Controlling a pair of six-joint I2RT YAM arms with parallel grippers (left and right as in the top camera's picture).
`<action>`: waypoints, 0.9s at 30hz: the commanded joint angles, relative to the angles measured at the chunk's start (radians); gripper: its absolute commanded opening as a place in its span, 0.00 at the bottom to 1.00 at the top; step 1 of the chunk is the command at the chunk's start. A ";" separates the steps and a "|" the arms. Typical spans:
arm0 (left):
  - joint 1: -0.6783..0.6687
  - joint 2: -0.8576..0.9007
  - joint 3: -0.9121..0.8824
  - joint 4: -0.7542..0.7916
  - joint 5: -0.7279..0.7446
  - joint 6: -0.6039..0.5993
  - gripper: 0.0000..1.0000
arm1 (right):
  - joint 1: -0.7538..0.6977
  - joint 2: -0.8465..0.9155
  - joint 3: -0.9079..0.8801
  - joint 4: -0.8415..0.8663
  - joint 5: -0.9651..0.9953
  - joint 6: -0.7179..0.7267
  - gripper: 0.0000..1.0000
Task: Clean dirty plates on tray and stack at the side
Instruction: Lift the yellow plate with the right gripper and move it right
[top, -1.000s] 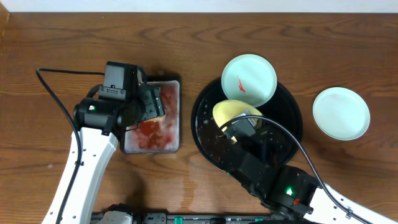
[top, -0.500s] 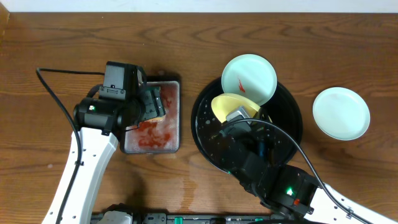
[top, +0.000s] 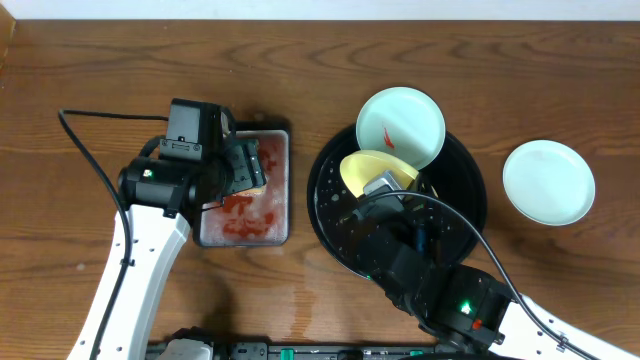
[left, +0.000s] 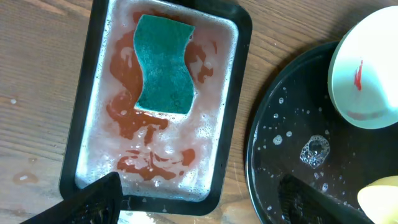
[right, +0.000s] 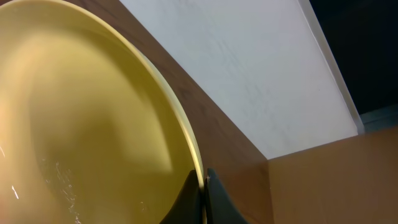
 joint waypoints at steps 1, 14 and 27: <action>0.003 0.001 0.008 -0.005 -0.002 0.010 0.81 | 0.015 -0.008 0.026 0.003 0.037 -0.006 0.01; 0.003 0.001 0.008 -0.005 -0.002 0.010 0.81 | 0.016 -0.008 0.026 0.003 0.092 -0.006 0.01; 0.003 0.001 0.008 -0.005 -0.002 0.010 0.81 | 0.015 -0.008 0.026 0.003 0.092 -0.006 0.01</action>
